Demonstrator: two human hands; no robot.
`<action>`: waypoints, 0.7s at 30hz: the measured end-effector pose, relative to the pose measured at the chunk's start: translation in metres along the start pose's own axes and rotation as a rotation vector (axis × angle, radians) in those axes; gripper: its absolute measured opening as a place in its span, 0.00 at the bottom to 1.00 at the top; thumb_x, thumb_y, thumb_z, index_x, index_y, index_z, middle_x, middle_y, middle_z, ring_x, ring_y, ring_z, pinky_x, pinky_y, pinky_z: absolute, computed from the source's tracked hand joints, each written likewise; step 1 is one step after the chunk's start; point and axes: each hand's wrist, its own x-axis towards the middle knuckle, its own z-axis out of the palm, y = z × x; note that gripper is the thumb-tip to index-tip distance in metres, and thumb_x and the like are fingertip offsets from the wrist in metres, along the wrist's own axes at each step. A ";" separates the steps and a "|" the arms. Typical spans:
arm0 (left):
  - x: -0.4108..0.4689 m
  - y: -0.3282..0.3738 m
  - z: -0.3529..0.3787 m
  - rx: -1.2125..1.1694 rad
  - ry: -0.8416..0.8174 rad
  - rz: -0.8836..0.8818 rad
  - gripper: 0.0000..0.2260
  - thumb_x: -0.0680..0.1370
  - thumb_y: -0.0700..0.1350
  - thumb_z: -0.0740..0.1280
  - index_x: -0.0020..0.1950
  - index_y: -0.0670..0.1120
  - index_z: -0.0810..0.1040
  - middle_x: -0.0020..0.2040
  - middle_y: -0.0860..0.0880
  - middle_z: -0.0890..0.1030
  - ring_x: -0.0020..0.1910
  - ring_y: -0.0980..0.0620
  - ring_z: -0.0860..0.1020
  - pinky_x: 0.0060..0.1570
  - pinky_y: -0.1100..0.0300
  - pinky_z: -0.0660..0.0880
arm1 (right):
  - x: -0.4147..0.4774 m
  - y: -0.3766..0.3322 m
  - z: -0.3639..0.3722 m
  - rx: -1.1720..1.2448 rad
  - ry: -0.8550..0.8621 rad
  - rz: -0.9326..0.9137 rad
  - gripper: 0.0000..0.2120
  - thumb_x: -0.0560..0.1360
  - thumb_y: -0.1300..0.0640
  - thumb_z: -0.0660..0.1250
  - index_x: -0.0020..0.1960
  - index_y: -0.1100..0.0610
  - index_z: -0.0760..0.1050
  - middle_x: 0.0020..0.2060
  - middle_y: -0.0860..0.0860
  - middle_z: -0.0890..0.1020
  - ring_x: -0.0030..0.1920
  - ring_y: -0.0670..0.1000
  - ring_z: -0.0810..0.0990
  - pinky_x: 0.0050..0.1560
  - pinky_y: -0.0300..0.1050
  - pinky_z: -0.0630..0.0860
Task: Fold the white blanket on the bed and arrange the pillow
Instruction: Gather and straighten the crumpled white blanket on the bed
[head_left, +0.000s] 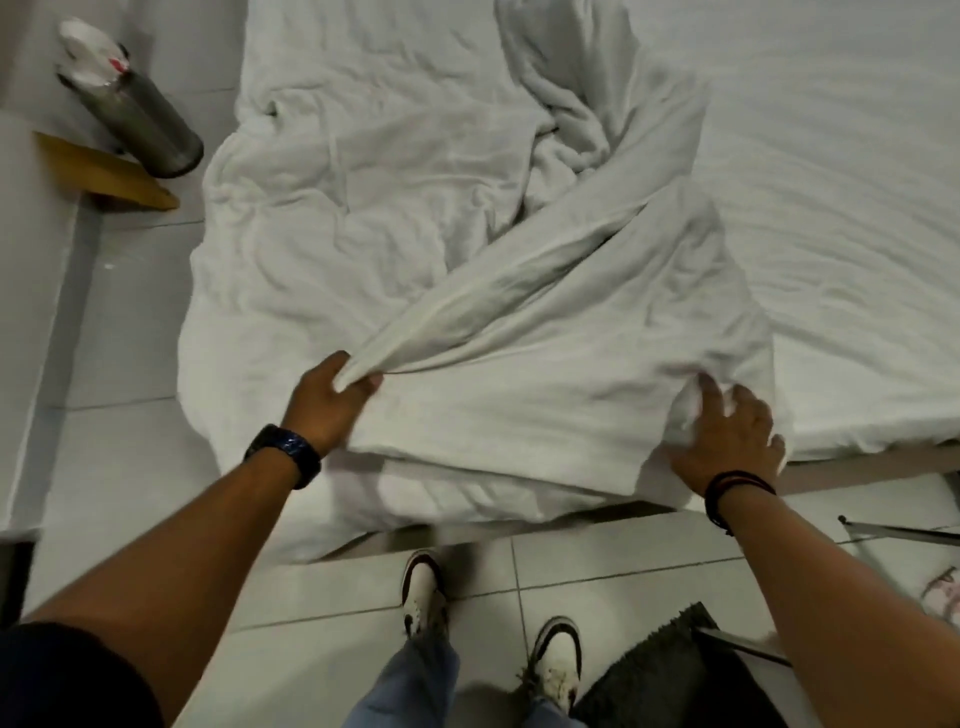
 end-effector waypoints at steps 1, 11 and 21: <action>-0.007 -0.012 -0.017 0.003 0.035 -0.013 0.09 0.76 0.46 0.71 0.38 0.49 0.74 0.36 0.53 0.78 0.34 0.58 0.74 0.33 0.63 0.68 | -0.003 0.000 0.002 0.013 0.031 -0.009 0.45 0.67 0.48 0.71 0.76 0.47 0.48 0.75 0.58 0.54 0.74 0.60 0.53 0.69 0.63 0.59; -0.108 -0.208 -0.130 0.078 0.309 -0.447 0.08 0.77 0.44 0.69 0.54 0.42 0.78 0.49 0.40 0.81 0.47 0.45 0.77 0.43 0.56 0.71 | -0.027 -0.059 0.057 0.259 0.011 -0.036 0.38 0.68 0.39 0.64 0.73 0.44 0.52 0.72 0.61 0.58 0.71 0.65 0.58 0.64 0.69 0.64; -0.053 -0.256 -0.062 -0.260 -0.068 -0.587 0.22 0.62 0.39 0.77 0.51 0.56 0.76 0.47 0.53 0.81 0.45 0.52 0.78 0.47 0.54 0.78 | -0.022 -0.081 0.114 0.182 0.181 0.075 0.38 0.67 0.40 0.50 0.75 0.45 0.45 0.75 0.62 0.49 0.74 0.66 0.47 0.68 0.72 0.48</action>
